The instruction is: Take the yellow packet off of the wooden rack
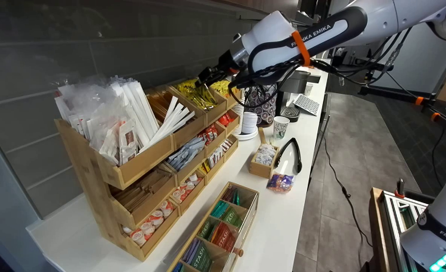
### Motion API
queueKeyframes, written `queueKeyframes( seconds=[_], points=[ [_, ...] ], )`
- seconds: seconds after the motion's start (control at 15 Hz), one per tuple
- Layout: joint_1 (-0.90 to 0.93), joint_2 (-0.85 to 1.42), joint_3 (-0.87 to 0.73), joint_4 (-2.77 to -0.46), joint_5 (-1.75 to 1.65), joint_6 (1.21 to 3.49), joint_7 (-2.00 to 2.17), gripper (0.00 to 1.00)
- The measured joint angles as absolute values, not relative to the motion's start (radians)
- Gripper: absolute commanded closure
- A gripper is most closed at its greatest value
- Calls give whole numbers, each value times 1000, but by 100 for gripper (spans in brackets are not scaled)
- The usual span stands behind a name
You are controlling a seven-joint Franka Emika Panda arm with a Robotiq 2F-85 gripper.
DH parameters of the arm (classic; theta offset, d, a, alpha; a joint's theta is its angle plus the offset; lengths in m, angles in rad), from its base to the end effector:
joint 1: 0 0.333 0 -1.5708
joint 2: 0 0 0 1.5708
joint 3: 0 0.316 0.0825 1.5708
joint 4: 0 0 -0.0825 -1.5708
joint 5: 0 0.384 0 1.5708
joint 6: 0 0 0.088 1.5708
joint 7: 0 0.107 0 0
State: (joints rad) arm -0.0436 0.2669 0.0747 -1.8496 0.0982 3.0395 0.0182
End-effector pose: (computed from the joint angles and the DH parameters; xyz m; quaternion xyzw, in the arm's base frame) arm 0.6721 0.0085 0.4929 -0.8941 0.0413 -0.4437 0.0454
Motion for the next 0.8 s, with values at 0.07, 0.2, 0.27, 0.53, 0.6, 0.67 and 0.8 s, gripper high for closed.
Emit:
queueKeyframes(
  seconds=[0.07,0.2,0.27,0.53,0.6,0.67,0.8],
  points=[
    [-44,269,75,-1846,98,3039,18,74],
    [-44,273,75,-1840,98,3039,18,89],
    [-44,275,74,-1837,98,3039,18,96],
    [-42,278,67,-1831,98,3040,19,100],
    [-42,278,64,-1830,97,3039,19,100],
    [-41,278,60,-1830,97,3039,19,100],
    [-39,278,50,-1830,96,3039,20,100]
  ],
)
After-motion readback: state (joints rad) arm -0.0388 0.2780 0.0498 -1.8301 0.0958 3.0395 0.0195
